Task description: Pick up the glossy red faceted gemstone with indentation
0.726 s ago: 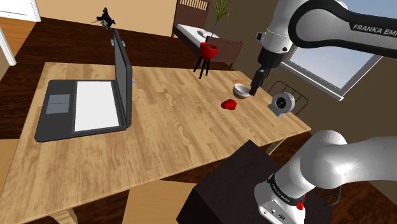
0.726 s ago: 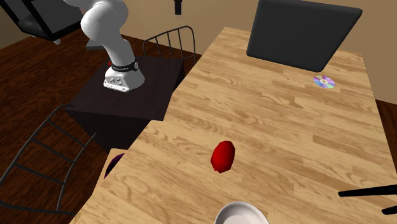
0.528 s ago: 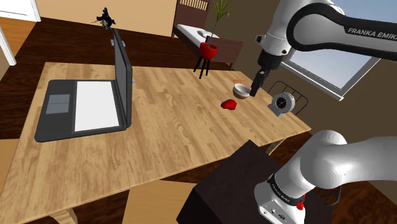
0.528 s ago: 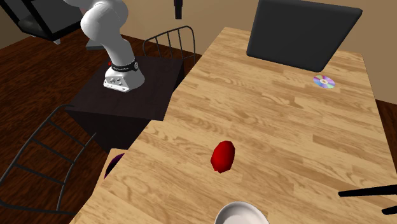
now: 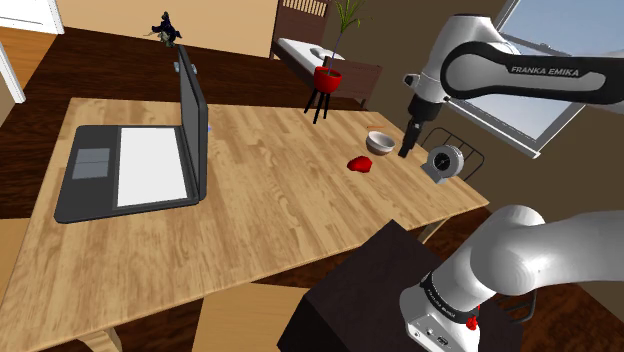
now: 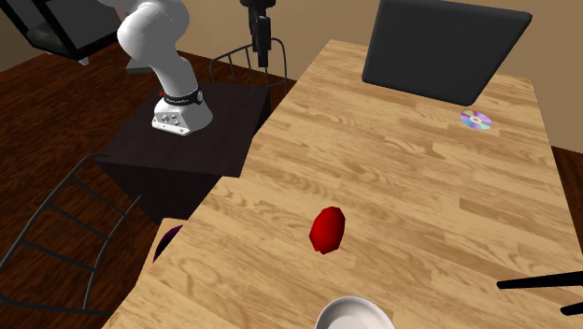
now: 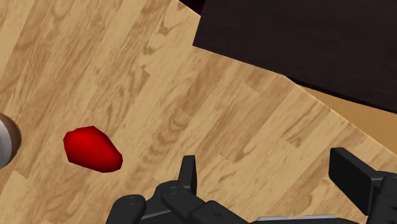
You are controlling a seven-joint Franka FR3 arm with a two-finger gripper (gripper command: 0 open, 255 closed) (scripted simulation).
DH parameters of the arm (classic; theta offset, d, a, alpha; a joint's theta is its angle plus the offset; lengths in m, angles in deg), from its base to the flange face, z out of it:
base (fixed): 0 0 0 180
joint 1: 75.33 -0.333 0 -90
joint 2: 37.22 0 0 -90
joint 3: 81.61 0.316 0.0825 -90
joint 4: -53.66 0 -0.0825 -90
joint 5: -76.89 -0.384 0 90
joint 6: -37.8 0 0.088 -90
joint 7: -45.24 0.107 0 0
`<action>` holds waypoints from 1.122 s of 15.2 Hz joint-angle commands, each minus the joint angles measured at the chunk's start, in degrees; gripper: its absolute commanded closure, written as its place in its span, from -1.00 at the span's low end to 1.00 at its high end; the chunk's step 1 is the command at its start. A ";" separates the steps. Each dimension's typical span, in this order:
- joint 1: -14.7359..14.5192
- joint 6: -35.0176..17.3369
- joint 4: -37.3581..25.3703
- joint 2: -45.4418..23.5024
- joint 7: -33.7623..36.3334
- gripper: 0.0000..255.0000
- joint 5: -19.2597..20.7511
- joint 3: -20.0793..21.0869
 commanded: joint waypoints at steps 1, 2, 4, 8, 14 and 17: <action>0.22 -3.29 -0.60 -3.25 -4.53 -1.00 1.48 -3.25; 0.31 -4.78 -0.75 -4.61 -6.64 -1.00 2.07 -4.79; 0.35 -7.78 -1.36 -7.68 -10.92 -1.00 2.96 -7.84; -0.25 -13.76 -3.76 -15.08 -19.86 -1.00 3.25 -13.88; -2.47 -21.89 -10.07 -29.07 -35.52 -1.00 -2.03 -22.24; -3.12 -24.94 -14.40 -37.36 -44.97 -1.00 -8.10 -25.15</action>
